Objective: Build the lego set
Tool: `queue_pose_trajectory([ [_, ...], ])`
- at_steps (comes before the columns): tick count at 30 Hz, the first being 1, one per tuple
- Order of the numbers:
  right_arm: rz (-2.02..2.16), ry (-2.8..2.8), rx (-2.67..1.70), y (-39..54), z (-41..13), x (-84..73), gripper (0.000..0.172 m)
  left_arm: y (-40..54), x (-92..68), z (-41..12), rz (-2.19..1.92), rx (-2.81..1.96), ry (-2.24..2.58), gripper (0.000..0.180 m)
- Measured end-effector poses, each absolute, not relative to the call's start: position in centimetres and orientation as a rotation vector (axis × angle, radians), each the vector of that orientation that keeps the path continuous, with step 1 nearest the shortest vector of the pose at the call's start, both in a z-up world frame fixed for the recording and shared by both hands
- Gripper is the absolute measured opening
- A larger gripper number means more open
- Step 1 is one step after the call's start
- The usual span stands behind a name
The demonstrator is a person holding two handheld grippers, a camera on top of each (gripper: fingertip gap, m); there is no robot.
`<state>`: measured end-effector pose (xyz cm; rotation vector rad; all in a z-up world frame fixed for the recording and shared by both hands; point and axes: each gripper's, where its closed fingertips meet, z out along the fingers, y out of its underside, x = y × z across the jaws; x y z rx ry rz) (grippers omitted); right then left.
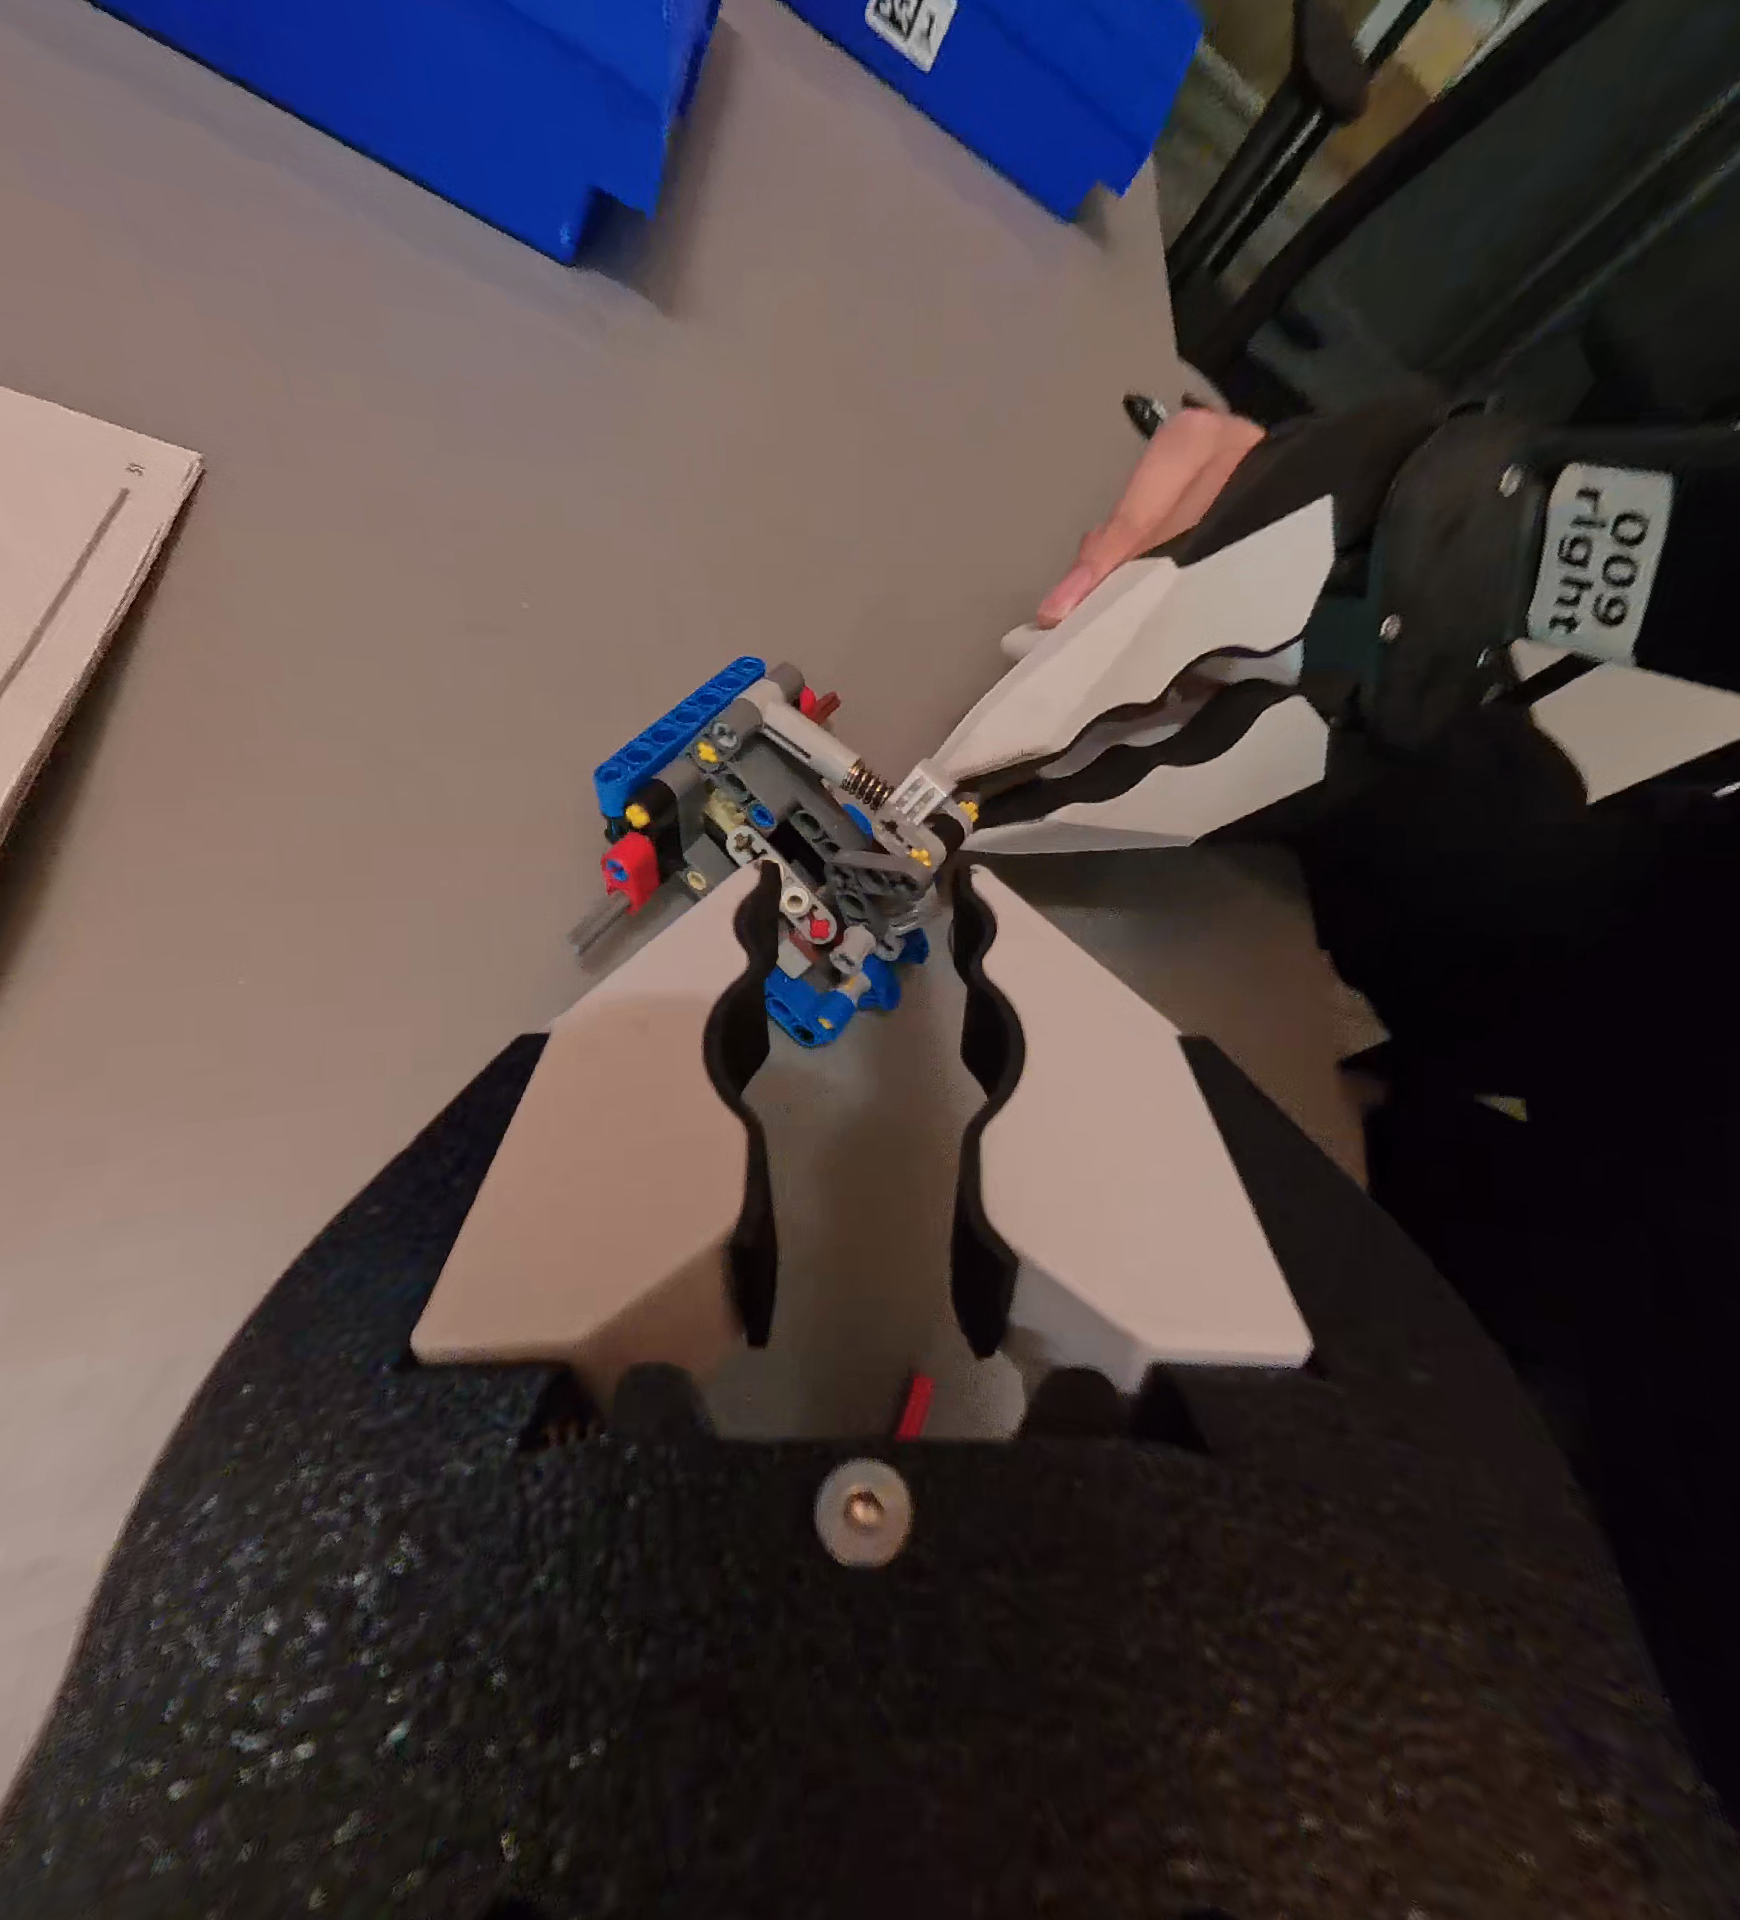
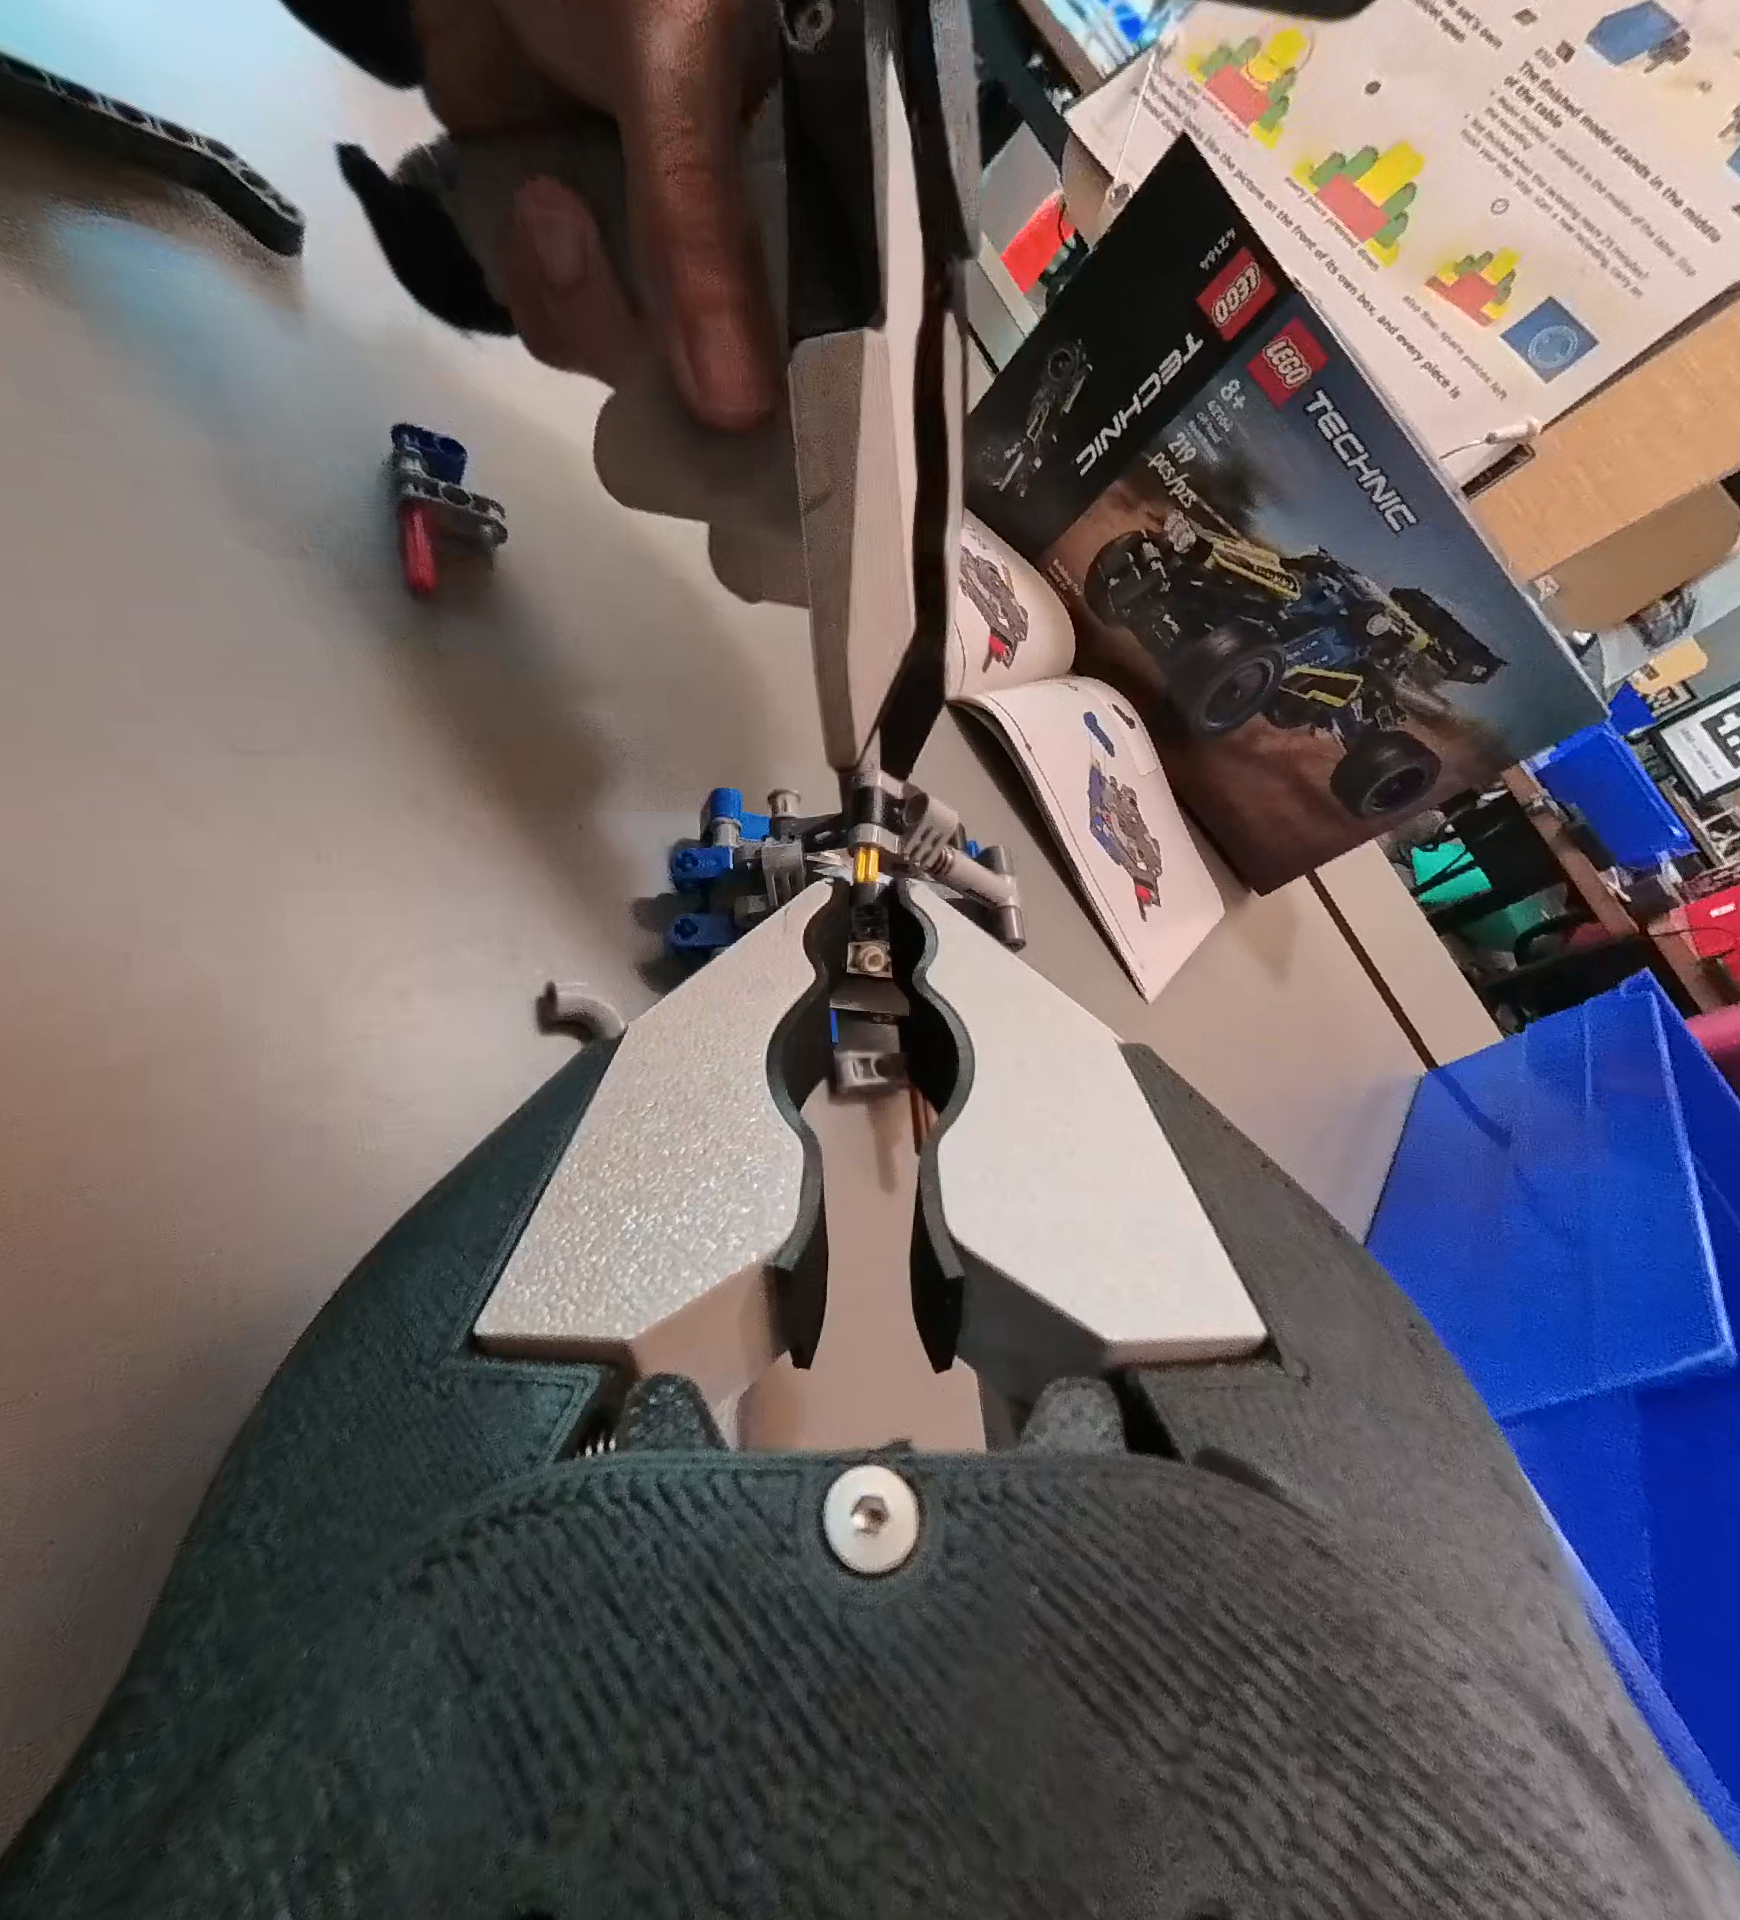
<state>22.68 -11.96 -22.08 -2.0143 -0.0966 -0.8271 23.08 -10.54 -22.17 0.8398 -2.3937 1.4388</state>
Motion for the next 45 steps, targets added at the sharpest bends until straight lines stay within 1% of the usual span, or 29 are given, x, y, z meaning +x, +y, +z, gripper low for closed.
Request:
queue_pose_trajectory([
  [3, -0.827, -0.111, -2.011, -11.5, -22.1, 22.5, 0.004, -10.9, 22.5, -22.7, 1.407, 0.793, -2.454, 0.028],
  [9, -0.820, -0.113, -2.008, -11.4, -22.1, 22.4, 0.004, -11.1, 22.3, -22.7, 1.402, 0.814, -2.384, 0.022],
  [15, -0.812, -0.125, -2.002, -11.0, -22.2, 22.2, 0.005, -10.6, 21.8, -22.6, 1.365, 0.806, -2.329, 0.025],
  [19, -0.824, -0.125, -2.006, -11.1, -22.2, 22.3, 0.004, -9.9, 21.8, -22.5, 1.322, 0.807, -2.385, 0.026],
  [23, -0.829, -0.127, -2.006, -11.1, -22.1, 22.3, 0.004, -10.0, 21.8, -21.2, 1.369, 0.812, -2.377, 0.018],
  [26, -0.833, -0.135, -2.005, -11.0, -22.1, 22.2, 0.004, -10.4, 21.9, -21.5, 1.371, 0.813, -2.416, 0.018],
  [29, -0.838, -0.140, -2.010, -11.0, -22.1, 22.2, 0.004, -10.5, 22.1, -21.7, 1.385, 0.822, -2.421, 0.012],
  [36, -0.848, -0.129, -2.017, -10.9, -22.0, 22.3, 0.004, -10.5, 22.4, -21.7, 1.414, 0.843, -2.379, 0.012],
  [38, -0.830, -0.113, -2.011, -10.9, -22.0, 22.3, 0.004, -10.4, 22.3, -21.7, 1.410, 0.785, -2.436, 0.012],
  [40, -0.816, -0.091, -2.007, -10.9, -22.0, 22.5, 0.004, -10.0, 23.2, -21.5, 1.465, 0.687, -2.624, 0.023],
  [41, -0.815, -0.089, -2.007, -11.0, -22.0, 22.5, 0.004, -9.9, 23.7, -21.1, 1.528, 0.626, -2.721, 0.025],
  [43, -0.804, -0.079, -2.005, -11.1, -22.0, 22.5, 0.004, -9.9, 23.7, -20.3, 1.627, 0.460, -2.856, 0.025],
  [45, -0.790, -0.063, -2.002, -11.2, -22.0, 22.6, 0.004, -9.9, 23.3, -20.6, 1.627, 0.276, -2.991, 0.028],
])
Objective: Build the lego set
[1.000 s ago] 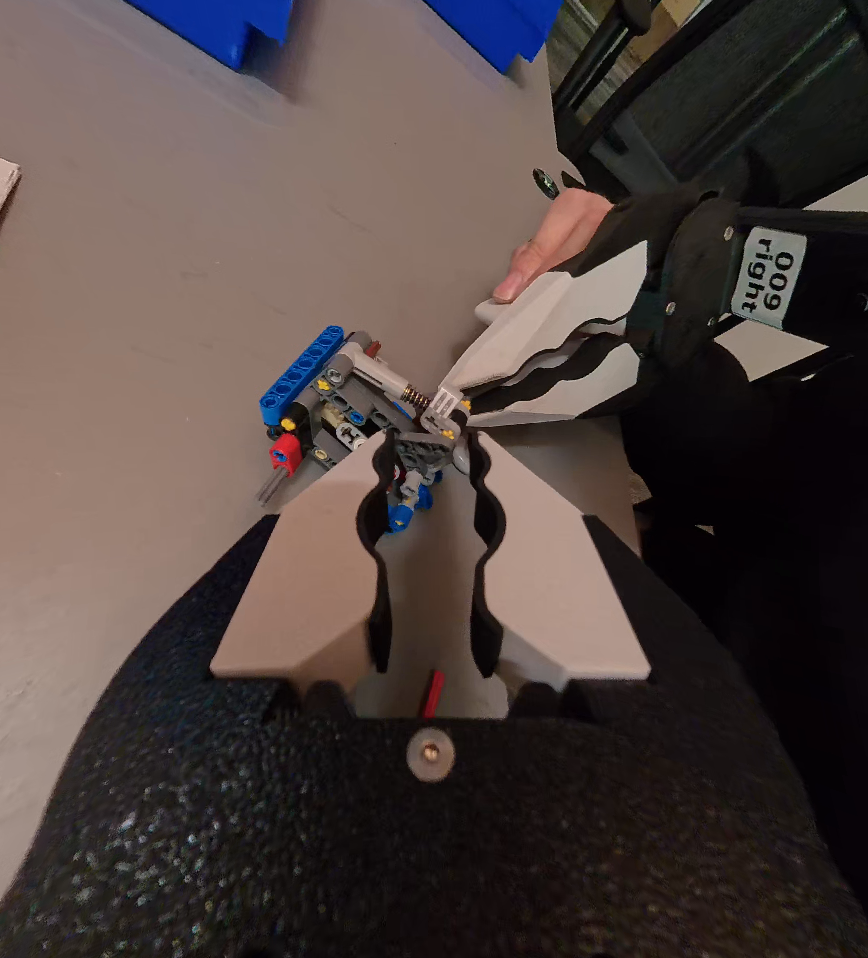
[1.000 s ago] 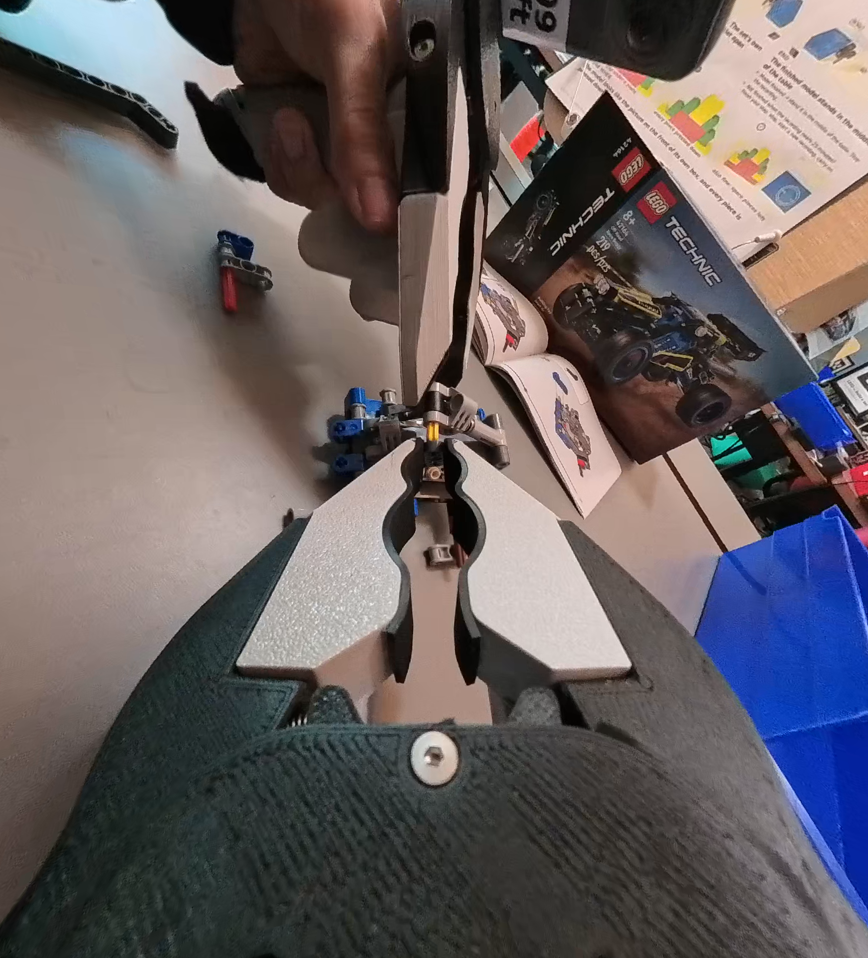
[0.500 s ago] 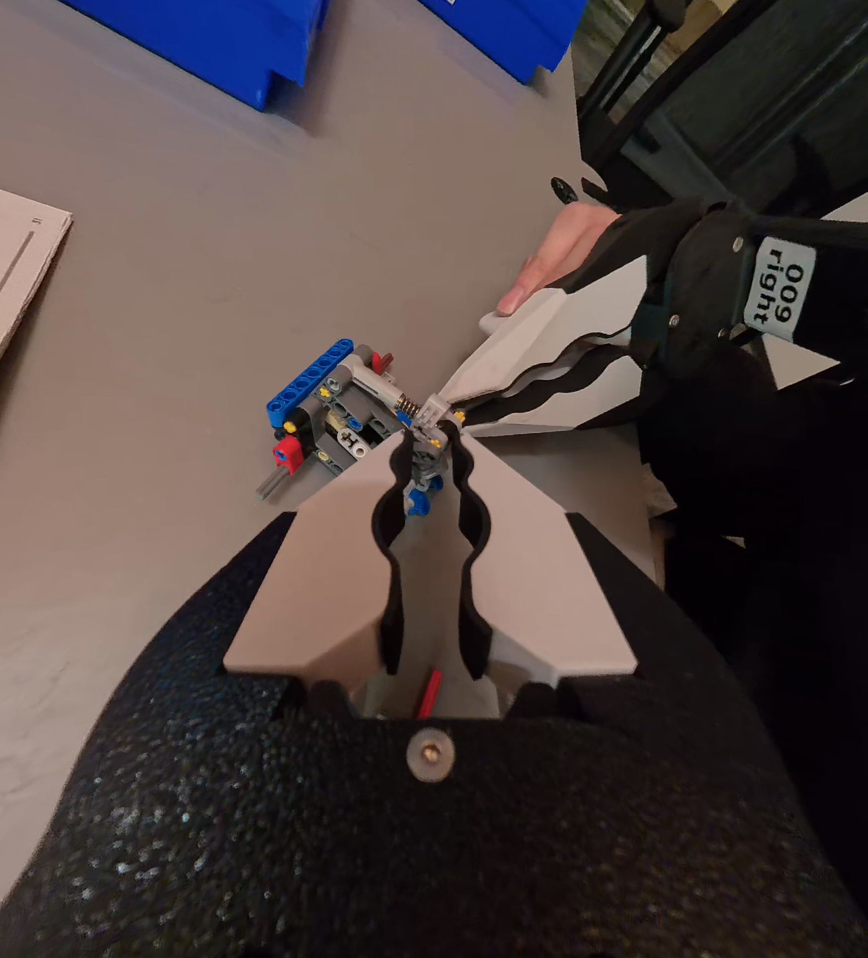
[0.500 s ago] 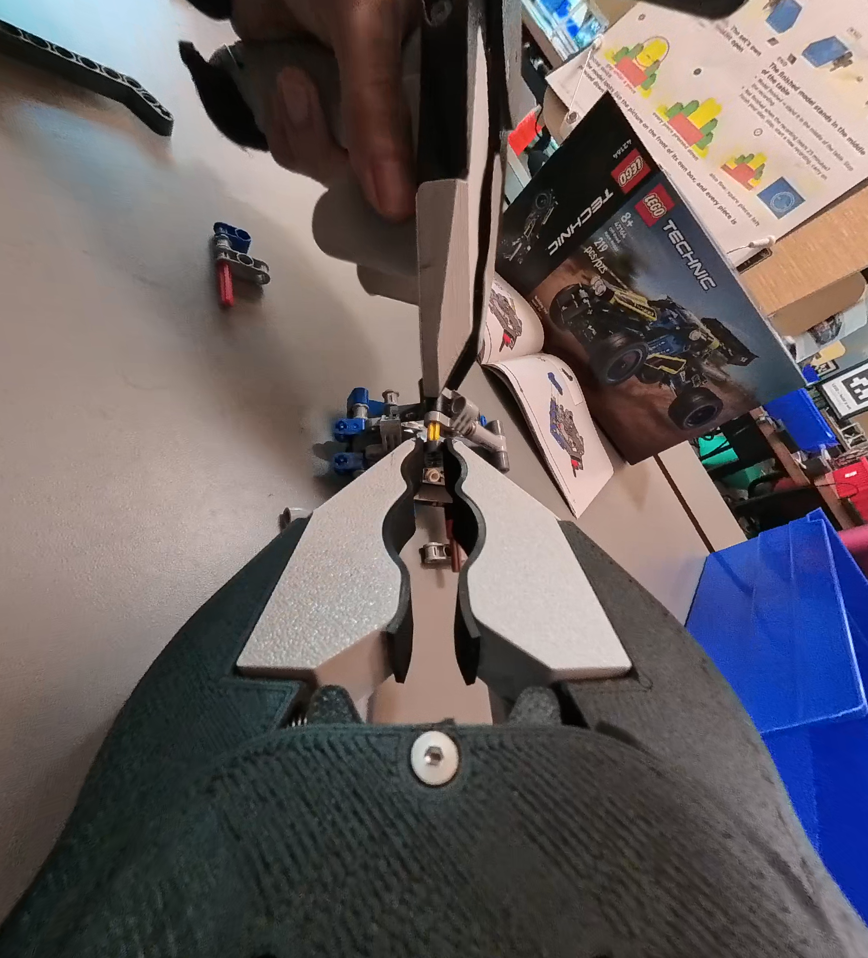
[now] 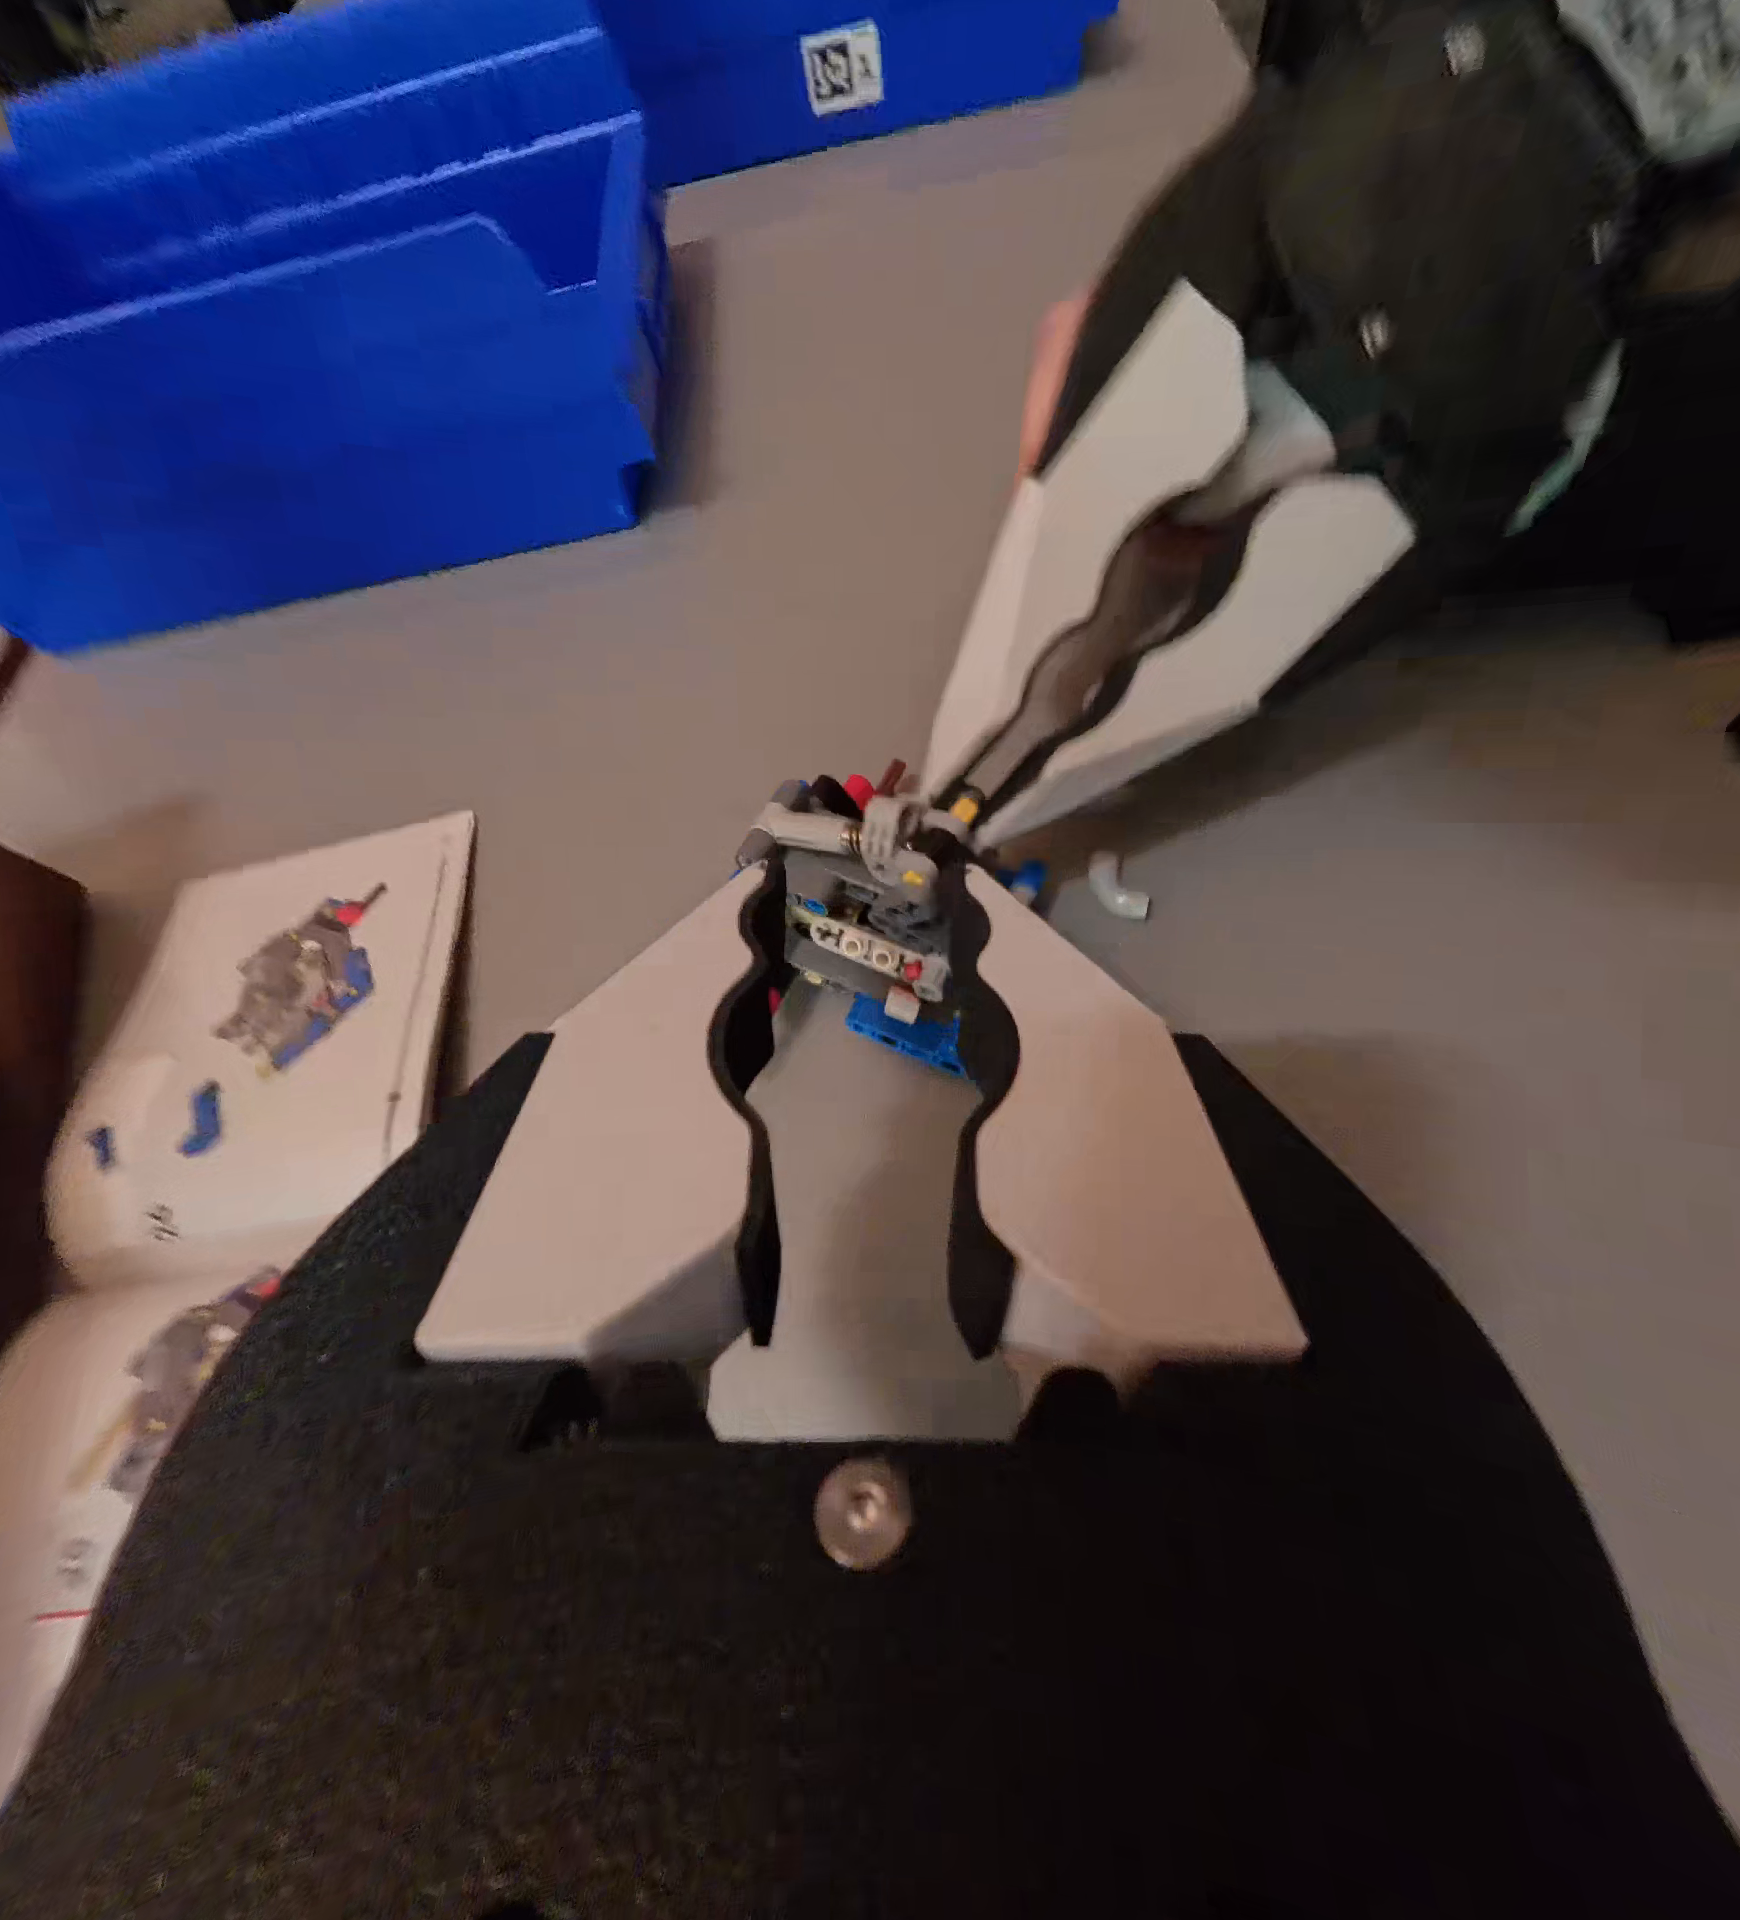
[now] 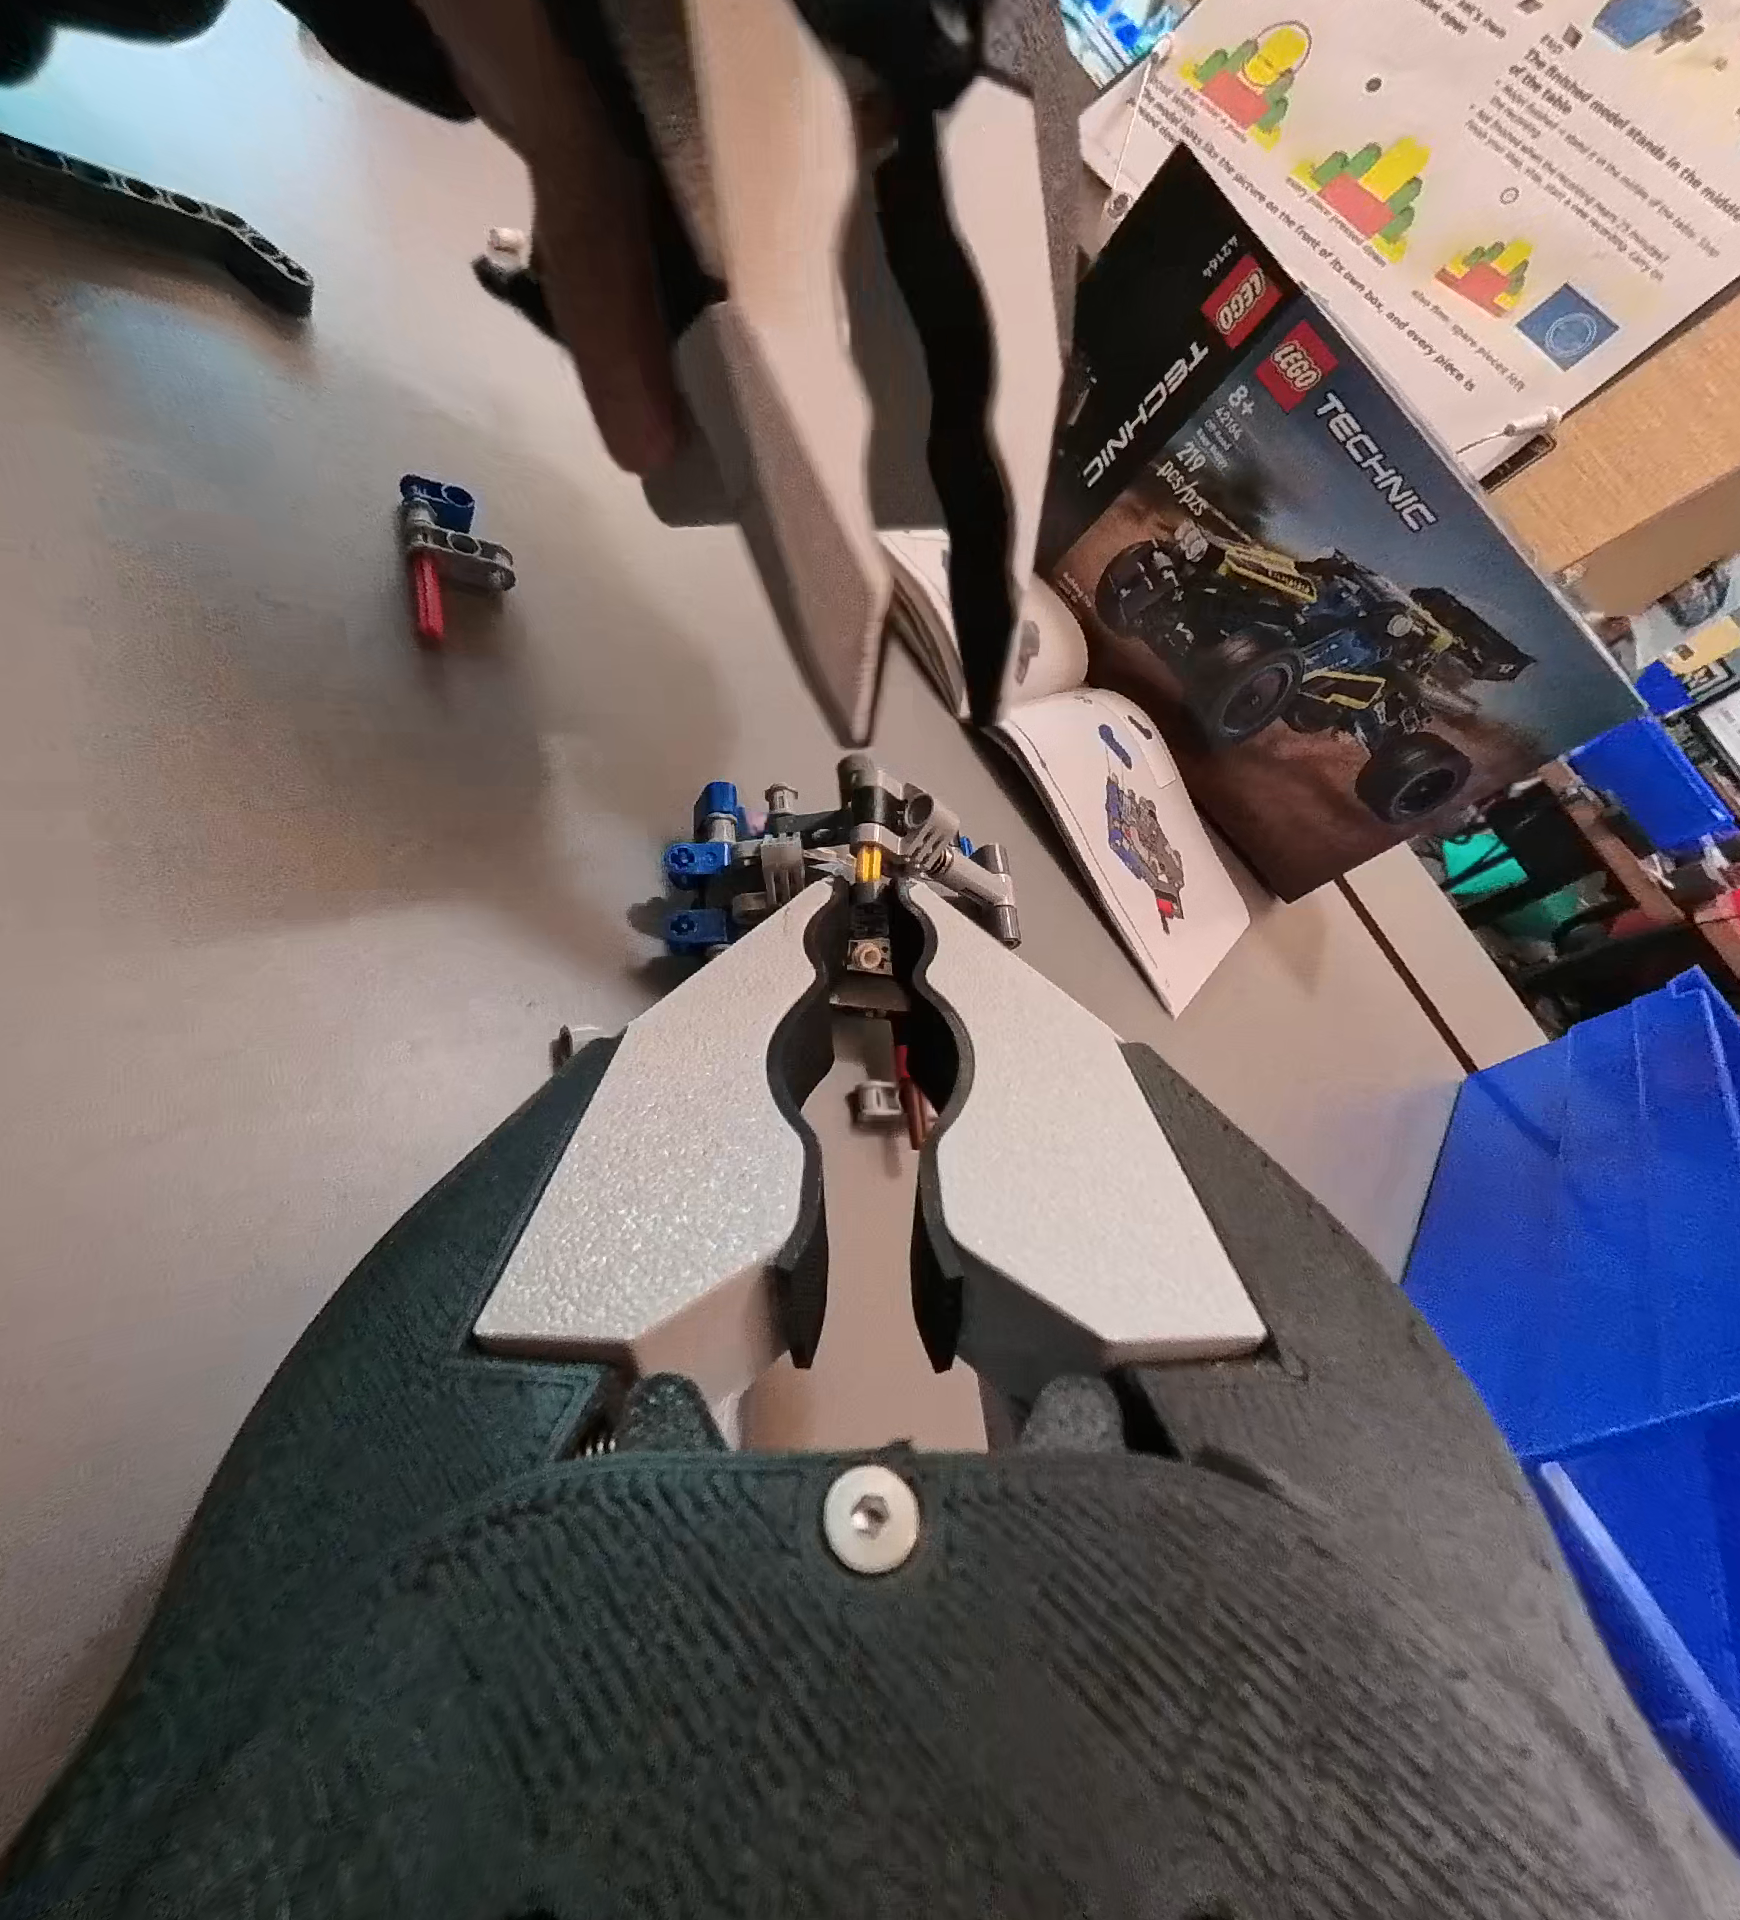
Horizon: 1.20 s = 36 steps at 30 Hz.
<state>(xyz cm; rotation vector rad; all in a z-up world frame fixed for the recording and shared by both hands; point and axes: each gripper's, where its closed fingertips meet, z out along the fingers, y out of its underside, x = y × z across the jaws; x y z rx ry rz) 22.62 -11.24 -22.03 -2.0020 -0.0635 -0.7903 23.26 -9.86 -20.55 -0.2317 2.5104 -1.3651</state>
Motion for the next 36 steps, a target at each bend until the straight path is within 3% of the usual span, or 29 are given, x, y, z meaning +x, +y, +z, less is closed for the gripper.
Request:
queue_pose_trajectory([
  [5, -0.708, -0.028, -1.974, -11.5, -22.0, 22.5, 0.004, -10.2, 22.7, -21.3, -1.196, 0.108, 2.311, 0.028],
  [10, -0.697, -0.036, -1.980, -11.5, -22.0, 22.4, 0.004, -10.6, 23.0, -21.2, -1.103, 0.274, 2.114, 0.017],
  [36, -0.698, -0.059, -1.991, -11.0, -22.0, 22.1, 0.004, -11.0, 22.9, -21.9, -1.079, 0.331, 2.111, 0.014],
])
